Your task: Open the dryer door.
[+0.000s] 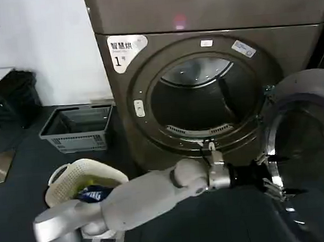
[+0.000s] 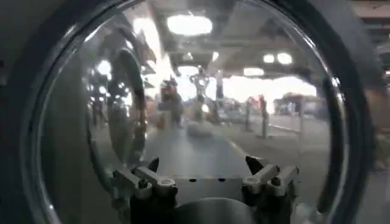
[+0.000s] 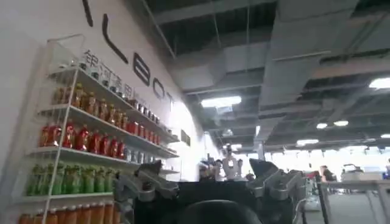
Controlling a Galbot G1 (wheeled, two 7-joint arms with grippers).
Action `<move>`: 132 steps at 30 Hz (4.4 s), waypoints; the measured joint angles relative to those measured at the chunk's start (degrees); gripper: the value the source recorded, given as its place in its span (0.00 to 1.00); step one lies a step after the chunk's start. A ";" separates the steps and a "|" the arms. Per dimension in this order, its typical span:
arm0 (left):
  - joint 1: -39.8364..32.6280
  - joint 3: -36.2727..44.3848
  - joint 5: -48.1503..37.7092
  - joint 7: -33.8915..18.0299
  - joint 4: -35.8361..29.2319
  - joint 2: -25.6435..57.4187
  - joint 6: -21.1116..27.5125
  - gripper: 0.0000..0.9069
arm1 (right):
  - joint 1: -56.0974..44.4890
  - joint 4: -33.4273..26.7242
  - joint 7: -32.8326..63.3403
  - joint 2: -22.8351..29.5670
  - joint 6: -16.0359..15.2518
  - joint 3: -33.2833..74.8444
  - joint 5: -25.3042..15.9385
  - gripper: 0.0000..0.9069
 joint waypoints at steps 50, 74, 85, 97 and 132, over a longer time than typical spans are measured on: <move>-3.67 -0.63 2.40 -0.78 20.06 -13.01 -2.34 1.00 | -1.40 -0.88 0.34 -0.85 -0.25 2.52 -0.25 1.00; -4.58 -0.88 0.86 -1.01 17.30 -13.01 -2.52 1.00 | -1.19 -1.16 0.38 -0.95 -0.30 2.19 -0.25 1.00; -5.02 -0.51 0.16 -1.18 12.38 -13.01 -2.36 1.00 | -0.49 -0.70 0.39 -1.05 -0.30 1.30 -0.31 1.00; -6.28 0.77 -1.05 -2.65 4.69 -4.42 -3.18 1.00 | -0.20 -0.21 0.41 -1.06 -0.30 0.89 -0.32 1.00; -13.55 5.73 6.79 -3.60 -17.25 29.55 -7.63 1.00 | 1.67 1.31 0.12 -1.07 -0.30 -1.14 -0.45 1.00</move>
